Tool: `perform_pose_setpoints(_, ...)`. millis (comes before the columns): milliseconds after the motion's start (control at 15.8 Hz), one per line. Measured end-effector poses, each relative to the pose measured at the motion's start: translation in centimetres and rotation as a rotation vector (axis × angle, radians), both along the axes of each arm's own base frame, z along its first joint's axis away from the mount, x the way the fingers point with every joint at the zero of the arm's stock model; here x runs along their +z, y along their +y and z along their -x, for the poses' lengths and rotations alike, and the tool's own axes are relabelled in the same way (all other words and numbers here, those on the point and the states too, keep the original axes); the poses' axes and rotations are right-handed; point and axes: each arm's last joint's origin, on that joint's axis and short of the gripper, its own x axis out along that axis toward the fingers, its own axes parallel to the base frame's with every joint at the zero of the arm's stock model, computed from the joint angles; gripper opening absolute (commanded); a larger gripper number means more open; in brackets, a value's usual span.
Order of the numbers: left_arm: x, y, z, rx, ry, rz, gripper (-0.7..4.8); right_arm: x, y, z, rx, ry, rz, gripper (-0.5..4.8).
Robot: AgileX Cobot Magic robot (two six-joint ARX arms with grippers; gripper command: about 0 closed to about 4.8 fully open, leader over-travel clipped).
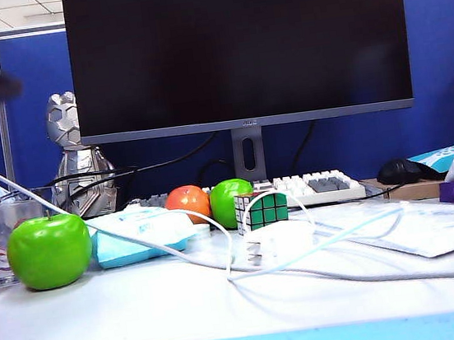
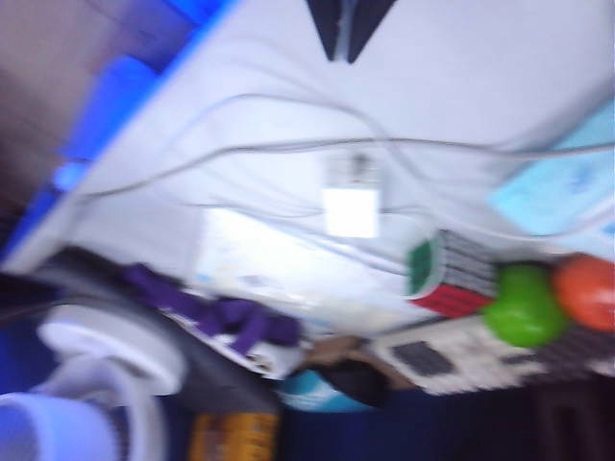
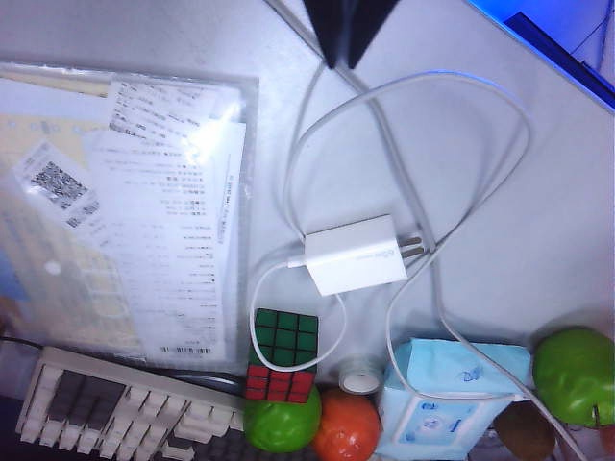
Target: Pick up the Type-C charging cable and the charging base, insert one end of the Type-C charger into the corresponding slot on the base, and finally place the plugged-in charger back on the table.
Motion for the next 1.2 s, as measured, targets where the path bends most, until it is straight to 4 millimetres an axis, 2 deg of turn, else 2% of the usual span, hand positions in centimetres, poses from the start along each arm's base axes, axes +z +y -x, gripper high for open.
perform_pose_setpoints(127,-1.5,1.6,0.1,0.127,-0.092,0.026,-0.06,0.0,0.0,0.0,0.000,0.001,0.001,0.00)
perform_pose_setpoints(253,-1.8,2.9,-0.1,0.243,-0.145,0.061,-0.06,0.0,0.0,0.0,-0.001,0.001,0.001,-0.01)
perform_pose_setpoints(443,-2.6,4.8,-0.9,0.452,-0.070,0.042,-0.06,0.1,-0.1,0.1,0.000,-0.009,-0.008,0.00)
perform_pose_setpoints(570,-3.8,6.5,-1.1,0.767,0.016,-0.067,-0.06,0.0,-0.1,0.1,0.000,-0.008,-0.006,-0.01)
perform_pose_setpoints(760,-3.8,7.1,-1.1,0.844,-0.027,-0.177,-0.06,0.0,-0.1,0.1,0.000,-0.009,-0.007,0.00)
perform_pose_setpoints(950,-3.8,7.3,-1.1,0.890,0.007,-0.104,-0.05,0.1,-0.1,0.1,0.000,-0.010,-0.008,-0.01)
perform_pose_setpoints(1203,-3.8,7.2,-1.1,0.881,0.009,-0.098,-0.05,0.1,-0.1,0.2,0.000,-0.011,-0.009,0.00)
